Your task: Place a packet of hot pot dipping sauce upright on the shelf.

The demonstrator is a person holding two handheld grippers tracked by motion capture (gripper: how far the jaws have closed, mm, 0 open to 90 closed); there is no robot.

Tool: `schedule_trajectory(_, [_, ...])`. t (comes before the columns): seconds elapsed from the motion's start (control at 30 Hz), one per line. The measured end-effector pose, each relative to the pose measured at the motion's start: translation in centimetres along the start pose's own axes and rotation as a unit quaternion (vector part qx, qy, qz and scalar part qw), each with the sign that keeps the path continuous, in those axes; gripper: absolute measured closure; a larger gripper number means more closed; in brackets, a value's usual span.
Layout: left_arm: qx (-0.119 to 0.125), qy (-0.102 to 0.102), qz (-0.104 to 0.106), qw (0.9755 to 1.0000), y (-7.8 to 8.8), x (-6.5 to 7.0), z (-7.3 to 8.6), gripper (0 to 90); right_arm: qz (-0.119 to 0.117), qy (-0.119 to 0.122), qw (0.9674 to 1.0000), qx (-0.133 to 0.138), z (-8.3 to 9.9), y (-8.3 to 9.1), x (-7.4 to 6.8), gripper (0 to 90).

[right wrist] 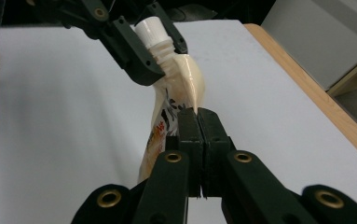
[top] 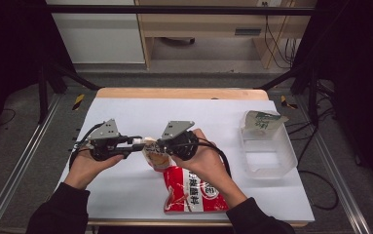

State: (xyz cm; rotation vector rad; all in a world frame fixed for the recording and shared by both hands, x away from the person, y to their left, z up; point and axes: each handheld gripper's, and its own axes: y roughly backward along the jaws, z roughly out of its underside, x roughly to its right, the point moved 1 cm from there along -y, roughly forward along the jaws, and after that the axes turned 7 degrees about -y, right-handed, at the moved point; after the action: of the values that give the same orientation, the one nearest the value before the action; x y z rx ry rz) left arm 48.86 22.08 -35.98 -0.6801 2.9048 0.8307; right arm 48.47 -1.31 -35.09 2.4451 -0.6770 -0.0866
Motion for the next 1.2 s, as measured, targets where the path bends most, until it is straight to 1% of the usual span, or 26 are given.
schedule_trajectory(0.03, [-0.003,-0.001,0.001,1.0000,0.0,0.1,-0.3,71.0,0.001,-0.003,1.0000,0.004,0.0,0.3,0.1,89.8])
schedule_trajectory(0.13, [-0.012,-0.018,0.007,0.9997,-0.2,0.4,-1.5,72.0,0.004,-0.003,1.0000,0.005,0.2,0.9,0.3,89.4])
schedule_trajectory(0.17, [-0.014,-0.020,0.011,0.9996,-0.2,0.5,-1.8,72.2,0.004,-0.005,1.0000,0.005,0.3,1.2,0.4,89.2])
schedule_trajectory(0.23, [-0.020,-0.030,0.017,0.9992,-0.3,0.6,-2.7,72.5,0.003,-0.007,1.0000,0.006,0.4,1.6,0.6,88.9])
schedule_trajectory(0.37, [-0.039,-0.050,0.022,0.9978,-0.9,0.8,-4.1,72.9,0.006,0.002,0.9999,-0.010,0.4,2.2,1.1,87.2])
schedule_trajectory(0.43, [-0.049,-0.058,0.026,0.9968,-1.2,0.9,-4.6,73.0,0.006,0.003,0.9998,-0.017,0.4,2.4,1.5,84.9])
schedule_trajectory(0.47, [-0.051,-0.061,0.027,0.9965,-1.3,0.9,-4.9,73.0,0.007,0.008,0.9997,-0.023,0.3,2.5,1.6,83.1])
schedule_trajectory(0.53, [-0.054,-0.065,0.029,0.9960,-1.5,0.8,-5.2,73.0,0.005,0.014,0.9993,-0.034,0.1,2.9,1.9,74.8])
schedule_trajectory(0.57, [-0.056,-0.070,0.031,0.9955,-1.6,0.8,-5.3,73.0,0.006,0.021,0.9989,-0.041,0.0,3.1,2.0,67.7])
schedule_trajectory(0.6, [-0.054,-0.068,0.033,0.9957,-1.7,0.8,-5.3,73.0,0.005,0.029,0.9983,-0.051,-0.1,3.2,2.1,60.1])
schedule_trajectory(0.63, [-0.053,-0.067,0.036,0.9957,-1.9,0.8,-5.4,73.0,0.007,0.036,0.9974,-0.062,-0.2,3.3,2.1,53.9])
schedule_trajectory(0.67, [-0.052,-0.067,0.038,0.9957,-2.0,0.8,-5.5,73.0,0.020,0.051,0.9957,-0.074,-0.4,3.4,2.1,48.2])
schedule_trajectory(0.7, [-0.050,-0.068,0.041,0.9956,-2.1,0.9,-5.5,73.0,0.026,0.065,0.9939,-0.085,-0.6,3.5,2.2,43.2])
schedule_trajectory(0.77, [-0.051,-0.066,0.044,0.9956,-2.3,1.0,-5.7,73.0,0.022,0.076,0.9915,-0.103,-0.9,3.6,2.3,36.8])
schedule_trajectory(0.8, [-0.052,-0.066,0.045,0.9955,-2.4,1.1,-5.7,73.0,0.019,0.082,0.9903,-0.111,-1.1,3.5,2.4,32.8])
schedule_trajectory(0.83, [-0.052,-0.067,0.047,0.9953,-2.5,1.2,-5.8,73.0,0.016,0.088,0.9884,-0.123,-1.3,3.4,2.5,31.3])
schedule_trajectory(0.9, [-0.055,-0.071,0.049,0.9948,-2.7,1.4,-5.9,73.0,0.013,0.100,0.9857,-0.135,-1.6,3.2,2.5,25.1])
schedule_trajectory(0.93, [-0.055,-0.071,0.050,0.9947,-2.8,1.4,-5.9,73.0,0.002,0.094,0.9840,-0.151,-1.7,2.9,2.5,21.9])
schedule_trajectory(0.97, [-0.054,-0.071,0.051,0.9947,-2.8,1.5,-6.0,73.0,-0.005,0.097,0.9826,-0.158,-1.8,2.8,2.6,18.8])
schedule_trajectory(1.0, [-0.053,-0.072,0.051,0.9947,-2.8,1.5,-6.0,73.0,-0.007,0.096,0.9819,-0.163,-1.8,2.6,2.6,18.4])
schedule_trajectory(1.03, [-0.052,-0.073,0.053,0.9945,-2.9,1.6,-6.0,73.0,-0.012,0.096,0.9808,-0.169,-1.8,2.5,2.6,20.4])
schedule_trajectory(1.07, [-0.052,-0.074,0.054,0.9944,-2.9,1.6,-6.0,73.0,-0.012,0.103,0.9789,-0.176,-1.8,2.3,2.7,22.5])
schedule_trajectory(1.1, [-0.051,-0.075,0.055,0.9943,-2.9,1.6,-6.0,73.0,-0.012,0.102,0.9787,-0.178,-1.8,2.1,2.7,26.5])
schedule_trajectory(1.13, [-0.051,-0.076,0.055,0.9943,-2.9,1.6,-6.1,73.0,-0.014,0.102,0.9785,-0.178,-1.8,2.0,2.8,33.6])
schedule_trajectory(1.17, [-0.051,-0.077,0.055,0.9942,-2.9,1.7,-6.1,72.9,-0.017,0.103,0.9787,-0.177,-1.8,1.9,2.9,36.9])
schedule_trajectory(1.2, [-0.050,-0.078,0.055,0.9942,-2.9,1.7,-6.1,73.0,-0.019,0.101,0.9784,-0.180,-1.8,1.8,3.0,42.2])
